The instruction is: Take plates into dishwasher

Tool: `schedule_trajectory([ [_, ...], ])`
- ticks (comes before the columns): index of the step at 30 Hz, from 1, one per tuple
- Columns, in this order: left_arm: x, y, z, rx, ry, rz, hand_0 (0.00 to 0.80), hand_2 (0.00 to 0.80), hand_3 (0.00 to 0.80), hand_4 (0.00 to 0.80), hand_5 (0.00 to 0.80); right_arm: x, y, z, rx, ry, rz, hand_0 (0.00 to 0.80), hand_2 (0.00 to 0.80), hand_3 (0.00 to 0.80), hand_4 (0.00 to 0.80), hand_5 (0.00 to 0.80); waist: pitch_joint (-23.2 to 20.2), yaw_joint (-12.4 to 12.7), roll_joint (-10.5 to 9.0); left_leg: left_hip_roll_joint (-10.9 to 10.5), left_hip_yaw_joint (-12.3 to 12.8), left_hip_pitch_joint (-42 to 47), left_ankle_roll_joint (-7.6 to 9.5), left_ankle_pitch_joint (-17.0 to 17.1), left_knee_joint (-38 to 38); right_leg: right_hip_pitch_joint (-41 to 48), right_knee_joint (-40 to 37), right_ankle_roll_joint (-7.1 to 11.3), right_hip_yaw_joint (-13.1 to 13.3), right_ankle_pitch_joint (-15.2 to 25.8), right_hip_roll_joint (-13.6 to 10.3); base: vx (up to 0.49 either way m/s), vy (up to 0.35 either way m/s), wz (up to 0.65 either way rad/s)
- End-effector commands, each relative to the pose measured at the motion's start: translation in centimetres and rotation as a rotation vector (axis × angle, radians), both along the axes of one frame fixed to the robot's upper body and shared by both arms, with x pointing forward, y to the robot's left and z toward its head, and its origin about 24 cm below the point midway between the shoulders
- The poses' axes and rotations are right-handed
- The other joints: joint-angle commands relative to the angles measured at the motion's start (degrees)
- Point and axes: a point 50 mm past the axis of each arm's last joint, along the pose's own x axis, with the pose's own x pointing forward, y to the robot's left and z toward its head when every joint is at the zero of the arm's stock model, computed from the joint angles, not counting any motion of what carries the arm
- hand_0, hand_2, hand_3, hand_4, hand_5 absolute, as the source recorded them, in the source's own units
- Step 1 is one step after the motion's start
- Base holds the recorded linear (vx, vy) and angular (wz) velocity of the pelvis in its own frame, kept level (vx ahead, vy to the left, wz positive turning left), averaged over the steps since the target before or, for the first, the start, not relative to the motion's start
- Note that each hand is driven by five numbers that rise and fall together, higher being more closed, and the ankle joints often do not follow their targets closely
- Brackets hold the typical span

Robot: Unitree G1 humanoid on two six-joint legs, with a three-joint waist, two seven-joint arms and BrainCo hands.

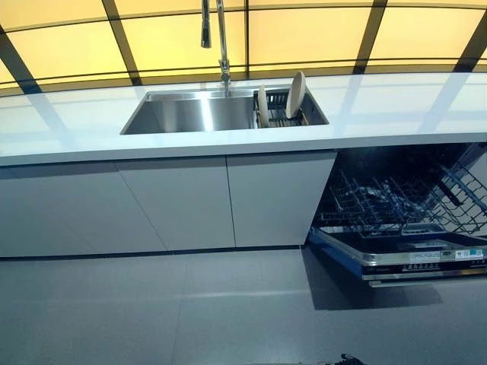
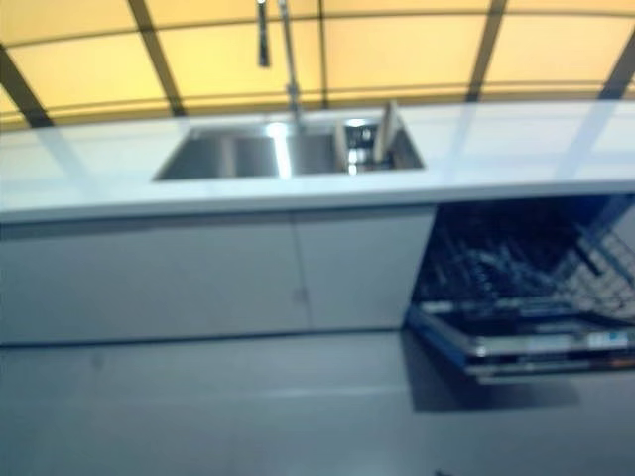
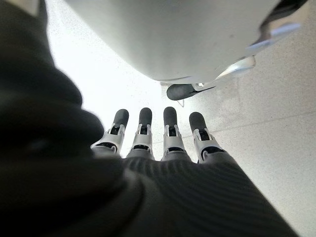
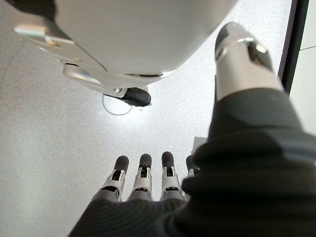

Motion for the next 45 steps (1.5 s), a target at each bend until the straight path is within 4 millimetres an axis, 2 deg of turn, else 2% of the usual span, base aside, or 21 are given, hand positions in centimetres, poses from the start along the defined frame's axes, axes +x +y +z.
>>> schedule_trajectory([
  [1, 1.7, -0.3, 0.2, 0.004, -0.025, -0.013, 0.000, 0.000, 0.000, 0.000, 0.000, 1.8, 0.8, 0.1, 0.009, -0.020, 0.042, 0.000, 0.000, 0.000, 0.000, 0.000, 1.2, -0.5, -2.41, -3.3, 2.1, -0.7, 3.89, -0.4, 0.1, 2.8, 1.2, 0.41, 1.7, -2.8, 0.7, 0.000, 0.000, 0.00],
  [5, 2.2, -0.4, 0.3, -0.013, -0.069, 0.020, 0.000, 0.000, 0.000, 0.000, 0.000, 1.9, 1.1, 0.1, 0.016, -0.032, 0.070, 0.000, 0.000, 0.000, 0.000, 0.000, 1.2, -0.5, -2.52, -3.4, 1.8, -1.0, 3.86, -0.2, 0.1, 2.7, 1.1, 0.40, 1.7, -2.7, 0.8, 0.000, 0.000, 0.00],
  [14, 3.3, -0.6, 0.6, -0.010, -0.078, -0.116, 0.000, 0.000, 0.000, 0.000, 0.000, 3.1, 1.0, 0.5, -0.002, -0.061, 0.111, 0.000, 0.000, 0.000, 0.000, 0.000, 2.2, -0.3, -2.49, -3.5, 1.7, -2.0, 4.06, 0.3, 0.1, 1.6, 2.0, 0.37, 1.6, -2.8, 0.8, -0.007, -0.005, 0.00],
  [21, 2.9, -0.3, 0.4, 0.024, -0.057, 0.009, 0.000, 0.000, 0.000, 0.000, 0.000, 2.9, 1.2, 0.4, -0.009, -0.058, 0.090, 0.000, 0.000, 0.000, 0.000, 0.000, 2.1, 0.1, -2.35, -3.5, 1.1, -1.9, 4.03, 0.3, 0.1, 2.1, 1.6, 0.31, 1.0, -2.9, 0.7, 0.028, -0.016, 0.02],
  [29, 2.1, 0.0, 0.3, 0.026, -0.050, 0.030, 0.000, 0.000, 0.000, 0.000, 0.000, 3.0, 1.4, 0.4, -0.022, -0.054, 0.096, 0.000, 0.000, 0.000, 0.000, 0.000, 2.3, 0.6, -1.83, -3.5, 0.3, -1.7, 4.03, 0.3, 0.1, 2.2, 2.3, -0.14, 0.8, -3.6, 0.9, 0.041, -0.019, 0.03],
  [36, 2.1, 0.1, 0.3, 0.048, -0.061, 0.090, 0.000, 0.000, 0.000, 0.000, 0.000, 3.3, 1.1, 0.5, -0.030, -0.048, 0.090, 0.000, 0.000, 0.000, 0.000, 0.000, 3.1, 0.4, -1.90, -3.1, -1.2, -1.1, 4.77, -0.2, 1.6, 1.4, 6.1, -1.93, 3.0, -5.8, 2.5, 0.065, -0.067, 0.00],
  [38, 2.0, 0.3, 0.2, 0.058, -0.062, 0.200, 0.000, 0.000, 0.000, 0.000, 0.000, 3.4, 1.0, 0.5, -0.037, -0.044, 0.110, 0.000, 0.000, 0.000, 0.000, 0.000, 3.2, 0.5, -2.43, -2.6, -1.5, -1.1, 4.60, -1.2, 3.9, 1.6, 6.5, -2.65, 3.3, -6.4, 2.8, 0.106, -0.111, -0.01],
  [41, 1.5, 0.6, 0.2, 0.066, -0.052, 0.329, 0.000, 0.000, 0.000, 0.000, 0.000, 3.8, 1.0, 0.6, -0.033, -0.042, 0.123, 0.000, 0.000, 0.000, 0.000, 0.000, 3.8, 0.7, -4.06, -0.9, -1.0, -3.3, 4.16, -2.8, 12.2, 1.0, 8.6, -4.14, 3.8, -7.1, 2.6, 0.093, -0.135, -0.01],
  [42, 1.3, 0.8, 0.2, 0.070, -0.057, 0.363, 0.000, 0.000, 0.000, 0.000, 0.000, 4.0, 1.0, 0.7, -0.028, -0.050, 0.118, 0.000, 0.000, 0.000, 0.000, 0.000, 5.2, 1.4, -5.11, 0.2, -1.1, -8.7, 4.35, 0.8, 23.8, 0.7, 10.1, -5.63, 3.9, -7.3, 2.7, 0.095, -0.170, -0.11],
  [43, 1.0, 0.9, 0.1, 0.072, -0.055, 0.389, 0.000, 0.000, 0.000, 0.000, 0.000, 4.2, 0.9, 0.7, -0.032, -0.049, 0.129, 0.000, 0.000, 0.000, 0.000, 0.000, 6.3, 2.1, -5.36, 0.5, -1.6, -13.3, 4.38, 4.1, 29.5, 0.8, 11.2, -6.62, 4.3, -7.6, 3.1, 0.102, -0.168, -0.08],
  [44, 0.9, 0.9, 0.1, 0.073, -0.053, 0.402, 0.000, 0.000, 0.000, 0.000, 0.000, 4.2, 0.8, 0.8, -0.041, -0.046, 0.143, 0.000, 0.000, 0.000, 0.000, 0.000, 6.9, 2.7, -5.31, -0.4, -2.0, -16.0, 4.31, 5.5, 31.5, 1.0, 11.8, -6.92, 4.6, -7.8, 3.3, 0.133, -0.074, -0.18],
  [45, 0.7, 0.9, 0.1, 0.075, -0.047, 0.415, 0.000, 0.000, 0.000, 0.000, 0.000, 4.2, 0.6, 0.8, -0.059, -0.034, 0.162, 0.000, 0.000, 0.000, 0.000, 0.000, 7.8, 3.5, -4.81, -2.1, -2.5, -19.1, 4.17, 6.4, 32.4, 1.5, 12.4, -6.89, 5.1, -8.2, 3.8, 0.280, 0.059, -0.22],
])
